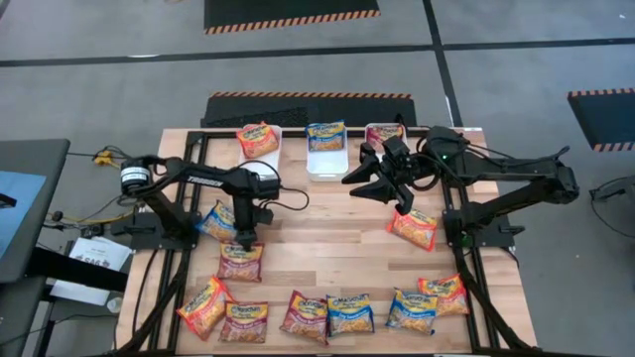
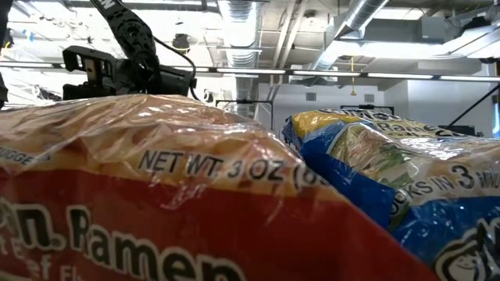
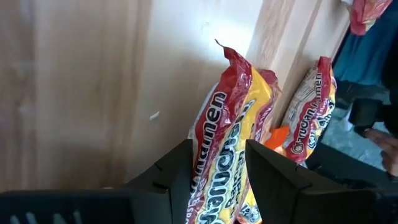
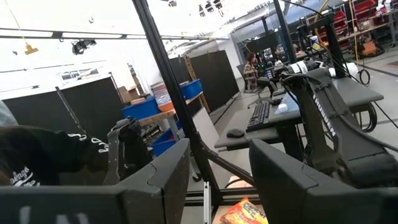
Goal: Sort Maruchan noodles
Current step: Put the red noodle pack into the right white bin
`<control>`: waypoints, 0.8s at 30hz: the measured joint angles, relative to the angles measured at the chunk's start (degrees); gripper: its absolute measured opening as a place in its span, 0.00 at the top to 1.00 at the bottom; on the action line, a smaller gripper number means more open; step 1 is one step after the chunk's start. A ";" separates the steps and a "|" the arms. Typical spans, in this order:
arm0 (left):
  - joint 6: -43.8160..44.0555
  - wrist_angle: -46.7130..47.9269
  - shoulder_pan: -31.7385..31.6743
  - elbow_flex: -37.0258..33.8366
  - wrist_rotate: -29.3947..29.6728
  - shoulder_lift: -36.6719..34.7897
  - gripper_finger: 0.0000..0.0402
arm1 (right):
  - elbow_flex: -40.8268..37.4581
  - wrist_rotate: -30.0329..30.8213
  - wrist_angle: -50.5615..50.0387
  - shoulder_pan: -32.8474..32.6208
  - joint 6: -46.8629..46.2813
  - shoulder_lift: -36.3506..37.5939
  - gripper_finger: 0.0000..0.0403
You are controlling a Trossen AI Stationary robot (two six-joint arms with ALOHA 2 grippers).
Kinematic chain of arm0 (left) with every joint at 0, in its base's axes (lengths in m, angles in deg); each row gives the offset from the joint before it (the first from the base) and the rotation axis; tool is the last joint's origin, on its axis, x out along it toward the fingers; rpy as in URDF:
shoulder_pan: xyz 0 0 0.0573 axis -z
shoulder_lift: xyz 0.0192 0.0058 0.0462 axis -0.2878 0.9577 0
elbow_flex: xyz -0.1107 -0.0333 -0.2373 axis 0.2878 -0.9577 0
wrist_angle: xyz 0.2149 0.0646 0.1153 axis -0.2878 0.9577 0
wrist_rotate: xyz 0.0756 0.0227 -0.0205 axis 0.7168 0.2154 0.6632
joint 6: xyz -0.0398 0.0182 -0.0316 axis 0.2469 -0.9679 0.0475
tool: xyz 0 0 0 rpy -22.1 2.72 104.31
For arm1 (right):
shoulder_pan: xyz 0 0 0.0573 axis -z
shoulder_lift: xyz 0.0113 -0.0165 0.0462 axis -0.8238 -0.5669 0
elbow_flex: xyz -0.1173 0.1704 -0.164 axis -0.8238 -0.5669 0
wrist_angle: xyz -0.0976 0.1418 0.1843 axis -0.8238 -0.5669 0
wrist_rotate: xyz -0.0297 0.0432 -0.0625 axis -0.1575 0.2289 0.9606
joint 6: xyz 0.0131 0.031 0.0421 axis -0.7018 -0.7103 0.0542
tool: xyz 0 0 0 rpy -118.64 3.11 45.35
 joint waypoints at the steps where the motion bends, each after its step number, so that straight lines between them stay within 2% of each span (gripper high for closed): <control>1: 0.22 -0.47 0.59 0.00 0.00 0.00 0.67 | 0.00 0.05 0.00 0.00 0.00 0.00 0.52; 10: 0.40 -1.54 3.93 0.00 1.85 0.00 0.69 | 0.00 0.16 0.26 0.00 -0.04 0.00 0.52; 13: 0.51 -2.08 4.80 0.00 1.85 0.00 0.76 | 0.00 0.16 0.24 0.00 -0.04 0.00 0.52; 19: 1.88 -3.45 5.38 0.00 1.83 0.00 0.97 | 0.00 0.16 0.26 0.00 -0.04 0.00 0.52; 24: 2.36 -3.56 5.36 0.06 0.64 0.00 1.00 | 0.00 0.16 0.24 0.00 -0.93 0.00 0.52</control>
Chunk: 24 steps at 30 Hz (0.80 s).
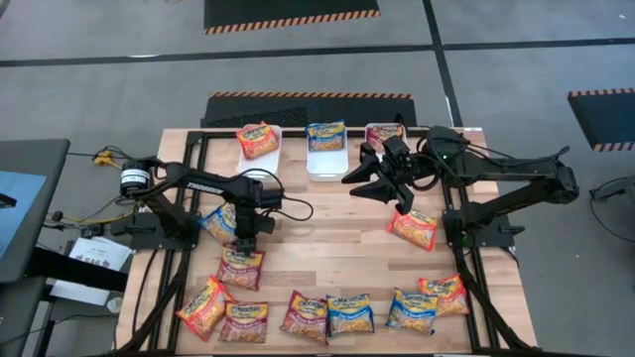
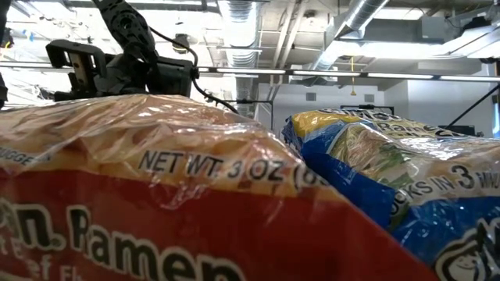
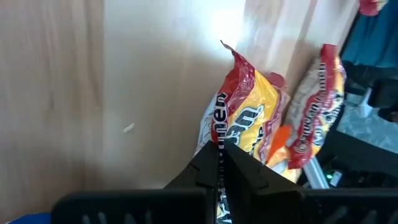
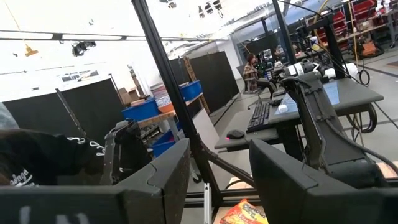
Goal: Sort Maruchan noodles
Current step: Put the red noodle pack into the right white bin
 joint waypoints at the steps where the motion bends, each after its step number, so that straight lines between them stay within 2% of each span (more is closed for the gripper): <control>1: 0.02 0.04 0.01 0.19 -0.52 -0.01 1.00 | 0.00 0.00 0.00 0.00 -0.50 0.00 0.52; 10: 0.00 1.51 0.04 6.65 -2.39 -1.85 1.00 | 0.00 -1.70 -1.26 -0.48 -2.30 0.01 0.52; 13: 1.11 1.50 0.04 8.82 -2.32 -3.33 1.00 | 0.00 -4.13 -4.75 -1.73 -2.59 0.02 0.52; 17: 2.35 1.36 0.04 11.68 -0.51 -4.67 1.00 | 0.00 -4.43 -12.67 -4.39 0.37 0.02 0.52; 19: 3.05 1.12 0.04 12.94 0.43 -4.78 1.00 | 0.00 -2.04 -18.26 -5.87 3.41 0.02 0.52; 24: 4.45 -0.75 0.29 14.14 1.38 -4.75 1.00 | 0.00 9.60 -27.18 -10.00 13.43 -2.50 0.52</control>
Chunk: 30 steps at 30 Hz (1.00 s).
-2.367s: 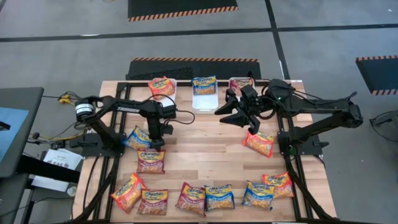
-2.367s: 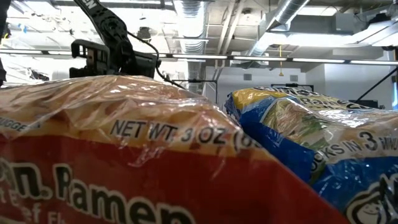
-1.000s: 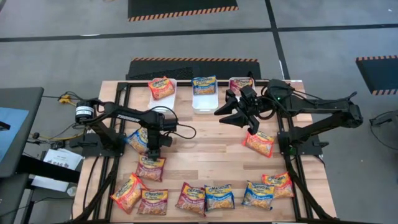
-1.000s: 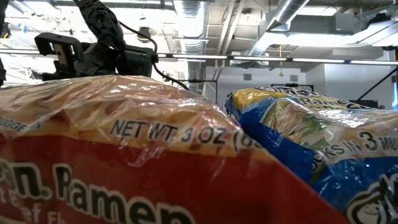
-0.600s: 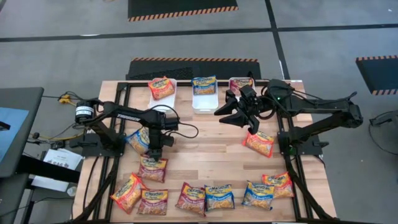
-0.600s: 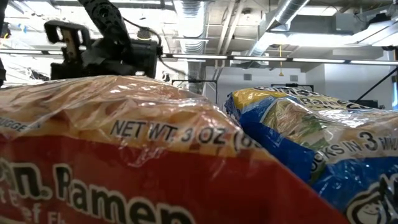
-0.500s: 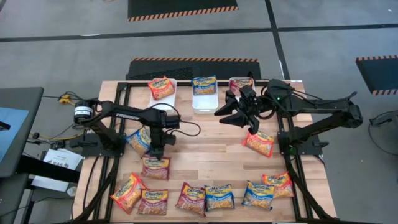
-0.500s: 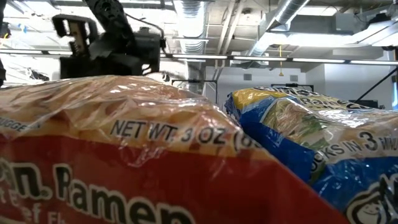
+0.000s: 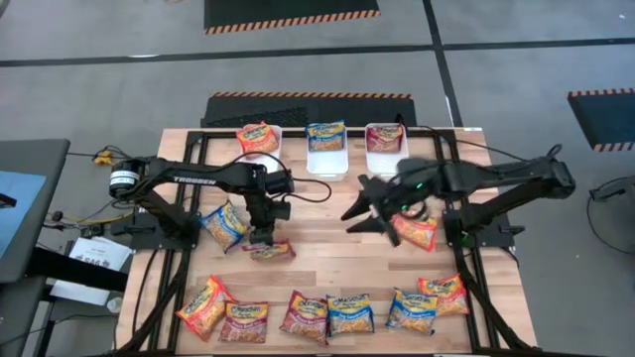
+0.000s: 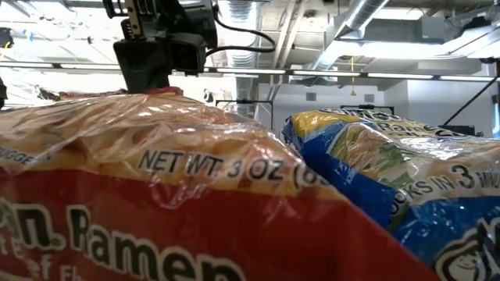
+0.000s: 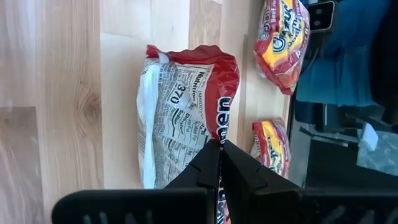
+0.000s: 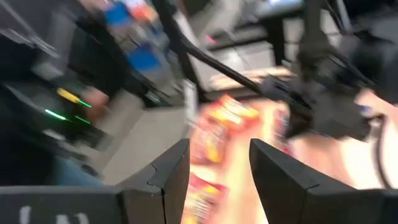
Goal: Sort Maruchan noodles
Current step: Put the red noodle pack into the right white bin
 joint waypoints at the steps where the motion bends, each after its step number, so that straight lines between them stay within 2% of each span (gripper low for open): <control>1: 0.33 -0.26 0.19 0.00 0.25 0.00 1.00 | -0.11 1.16 -0.82 -0.58 2.33 -1.15 0.52; 4: 1.29 -0.25 0.80 0.00 1.29 0.03 1.00 | 0.06 2.46 0.12 -1.62 8.45 -5.38 0.52; 7: 1.81 -0.45 1.51 0.00 2.23 0.03 1.00 | 0.02 3.34 1.35 -1.81 10.40 -10.64 0.52; 19: 4.00 -1.47 1.92 -0.02 3.32 0.05 1.00 | 0.02 4.19 16.91 -2.05 11.18 -25.26 0.52; 25: 4.61 -1.71 1.92 -0.02 3.32 0.07 1.00 | 0.07 8.35 25.38 -2.05 10.72 -31.23 0.52; 30: 5.20 -1.77 1.92 -0.02 3.31 0.07 1.00 | 0.09 8.70 31.45 -2.23 7.40 -35.68 0.52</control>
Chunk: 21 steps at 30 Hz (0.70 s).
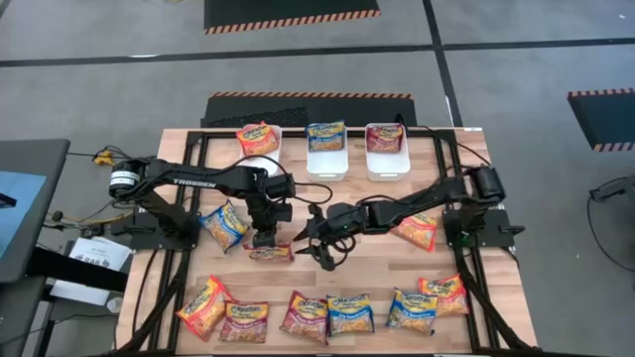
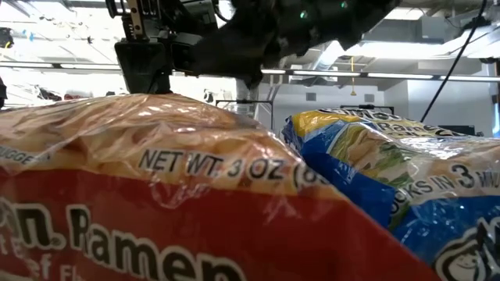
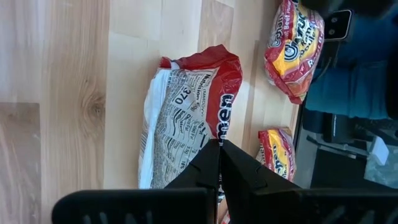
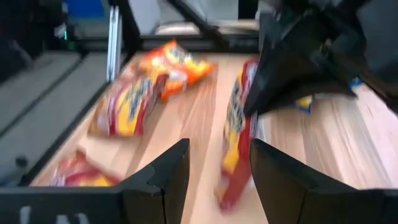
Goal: Sort Maruchan noodles
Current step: Put the red noodle pack into the right white bin
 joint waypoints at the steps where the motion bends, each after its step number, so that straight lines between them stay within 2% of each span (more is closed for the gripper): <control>1: 0.18 -0.03 0.00 0.00 -0.01 0.00 1.00 | -0.05 0.47 0.22 -0.10 -0.58 -0.64 0.52; 8: 0.16 -0.13 0.00 -0.02 0.01 0.00 1.00 | 2.29 3.14 1.45 -0.27 -1.61 -5.16 0.52; 11: 0.14 -0.16 0.00 -0.02 -0.01 0.00 1.00 | 3.03 3.39 1.38 -0.14 -2.45 -5.17 0.52; 15: -0.06 -0.44 0.00 -0.02 -0.01 0.00 1.00 | 3.08 7.01 1.07 0.16 -2.50 -5.09 0.52; 21: -0.12 -0.56 0.02 -0.02 -0.01 0.00 1.00 | 3.05 7.02 -0.26 0.77 -5.02 -5.48 0.52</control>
